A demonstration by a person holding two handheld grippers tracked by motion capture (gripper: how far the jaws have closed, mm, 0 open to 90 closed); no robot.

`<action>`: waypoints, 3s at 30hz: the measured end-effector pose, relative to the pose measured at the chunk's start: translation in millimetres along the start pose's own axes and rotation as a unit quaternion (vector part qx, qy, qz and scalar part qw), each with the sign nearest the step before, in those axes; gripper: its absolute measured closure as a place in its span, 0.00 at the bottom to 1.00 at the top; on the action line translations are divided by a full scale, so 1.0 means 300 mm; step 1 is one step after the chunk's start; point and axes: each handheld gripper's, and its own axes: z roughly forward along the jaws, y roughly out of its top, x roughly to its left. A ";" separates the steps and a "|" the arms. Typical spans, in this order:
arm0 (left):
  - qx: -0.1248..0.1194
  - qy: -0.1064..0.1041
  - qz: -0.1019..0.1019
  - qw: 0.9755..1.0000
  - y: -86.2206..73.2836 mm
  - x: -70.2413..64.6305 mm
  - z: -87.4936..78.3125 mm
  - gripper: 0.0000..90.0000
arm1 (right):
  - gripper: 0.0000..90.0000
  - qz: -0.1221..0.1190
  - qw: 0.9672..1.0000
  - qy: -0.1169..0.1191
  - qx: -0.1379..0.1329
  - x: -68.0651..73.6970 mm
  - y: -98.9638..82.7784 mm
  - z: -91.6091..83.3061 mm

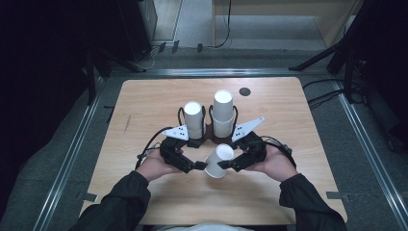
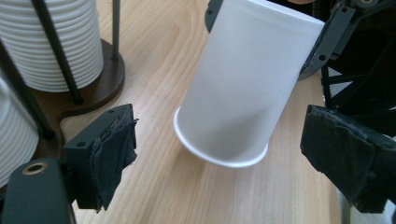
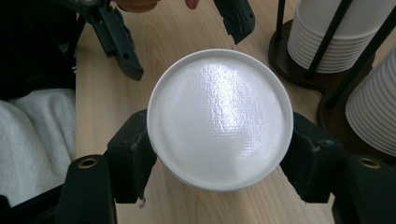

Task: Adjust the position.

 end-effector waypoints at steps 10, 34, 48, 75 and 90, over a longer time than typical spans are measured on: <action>0.019 -0.008 0.021 1.000 -0.007 -0.021 0.040 0.12 | 0.37 0.001 1.000 0.016 -0.009 0.006 0.033 0.011; 0.000 -0.003 0.075 0.997 -0.011 -0.046 0.051 0.26 | 0.37 0.012 0.998 0.042 -0.038 0.017 0.075 0.007; 0.005 -0.003 0.078 0.997 -0.007 -0.048 0.043 0.30 | 0.37 0.011 0.998 0.042 -0.039 0.018 0.076 0.007; 0.042 0.009 0.071 0.997 0.031 -0.007 -0.051 0.30 | 0.32 -0.006 0.999 0.007 -0.046 0.016 0.008 -0.019; 0.096 0.018 0.089 0.991 0.052 0.008 -0.076 0.30 | 0.33 -0.010 0.999 0.003 -0.046 0.027 -0.029 0.022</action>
